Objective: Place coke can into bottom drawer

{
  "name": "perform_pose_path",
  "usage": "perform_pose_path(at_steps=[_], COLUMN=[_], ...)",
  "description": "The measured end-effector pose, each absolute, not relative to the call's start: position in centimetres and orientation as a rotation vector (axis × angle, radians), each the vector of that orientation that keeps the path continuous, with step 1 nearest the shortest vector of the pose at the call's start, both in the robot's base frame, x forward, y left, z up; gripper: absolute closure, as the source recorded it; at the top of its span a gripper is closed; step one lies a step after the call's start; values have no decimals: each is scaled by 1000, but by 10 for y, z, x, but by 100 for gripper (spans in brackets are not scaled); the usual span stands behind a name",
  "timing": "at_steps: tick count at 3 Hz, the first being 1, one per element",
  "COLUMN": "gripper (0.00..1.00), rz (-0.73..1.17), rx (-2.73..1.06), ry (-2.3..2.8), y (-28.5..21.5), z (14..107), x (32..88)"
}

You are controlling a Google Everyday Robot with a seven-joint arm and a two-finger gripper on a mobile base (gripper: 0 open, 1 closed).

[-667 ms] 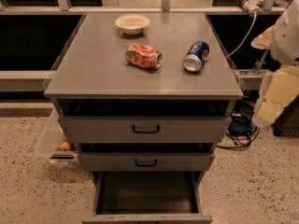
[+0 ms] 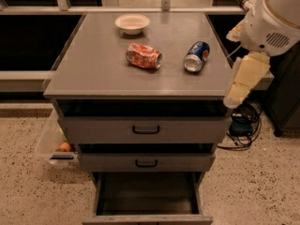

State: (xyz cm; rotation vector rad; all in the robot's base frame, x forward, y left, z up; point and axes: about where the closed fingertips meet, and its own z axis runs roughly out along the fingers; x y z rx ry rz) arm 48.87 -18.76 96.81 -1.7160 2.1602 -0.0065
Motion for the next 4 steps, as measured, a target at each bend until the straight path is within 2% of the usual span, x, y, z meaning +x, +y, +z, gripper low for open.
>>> perform_pose_path(at_steps=[1, 2, 3, 4], gripper=[0, 0, 0, 0], rz=[123, 123, 180, 268], rx=[-1707, -1707, -1589, -1512], ry=[2121, 2121, 2124, 2130], y=[-155, -155, -159, -157], z=[942, 942, 938, 923], x=[533, 533, 566, 621])
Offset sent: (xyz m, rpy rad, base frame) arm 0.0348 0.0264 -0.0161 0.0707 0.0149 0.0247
